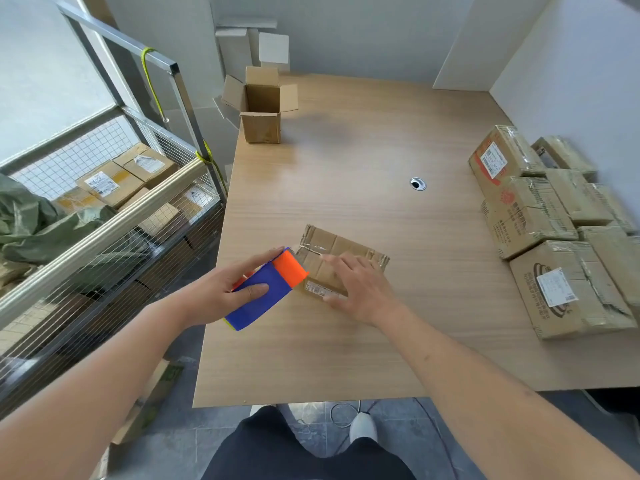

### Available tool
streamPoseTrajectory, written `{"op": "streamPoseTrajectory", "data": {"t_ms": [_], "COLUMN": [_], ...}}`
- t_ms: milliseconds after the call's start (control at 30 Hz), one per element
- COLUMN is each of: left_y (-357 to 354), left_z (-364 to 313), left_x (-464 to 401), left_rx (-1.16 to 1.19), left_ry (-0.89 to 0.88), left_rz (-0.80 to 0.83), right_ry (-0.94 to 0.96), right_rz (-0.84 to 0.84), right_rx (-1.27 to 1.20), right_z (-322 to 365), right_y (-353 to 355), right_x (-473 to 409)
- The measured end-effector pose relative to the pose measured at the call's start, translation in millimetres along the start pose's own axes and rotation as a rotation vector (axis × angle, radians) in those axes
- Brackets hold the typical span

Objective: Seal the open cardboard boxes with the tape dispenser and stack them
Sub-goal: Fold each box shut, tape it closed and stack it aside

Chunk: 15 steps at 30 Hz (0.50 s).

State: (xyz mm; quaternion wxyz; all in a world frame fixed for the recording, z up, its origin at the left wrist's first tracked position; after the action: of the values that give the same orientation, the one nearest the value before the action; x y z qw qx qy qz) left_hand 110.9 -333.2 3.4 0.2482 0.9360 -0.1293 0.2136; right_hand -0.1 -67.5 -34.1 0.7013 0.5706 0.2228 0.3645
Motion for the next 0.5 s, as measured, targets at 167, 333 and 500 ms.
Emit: {"op": "streamPoseTrajectory", "data": {"t_ms": [167,333,500], "left_y": [24,43,53], "left_z": [5,20,23], "left_x": [-10,-18,-21], "left_rx": [-0.051,-0.065,-0.048], "left_ry": [-0.022,-0.011,0.005], "left_rz": [-0.006,0.017,0.036], "right_ry": [-0.188,-0.229,-0.243], "right_rz": [-0.015,-0.167,-0.105], "right_rx": [0.036,0.106,0.174], "right_z": [22,27,33], "right_y": [-10,-15,-21], "right_x": [-23,-23,-24]}}
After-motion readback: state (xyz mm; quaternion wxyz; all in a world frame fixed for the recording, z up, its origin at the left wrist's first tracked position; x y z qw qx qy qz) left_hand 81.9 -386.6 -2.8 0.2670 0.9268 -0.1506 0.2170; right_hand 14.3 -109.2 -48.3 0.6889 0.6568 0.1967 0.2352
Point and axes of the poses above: each hand's wrist, its own x-axis away from the middle knuckle, its own y-axis out of the back of the hand, z = x × y, the point moved 3 cm from there along -x, towards the middle knuckle, and after that the axes turned 9 degrees about y, right-handed, at the moved point
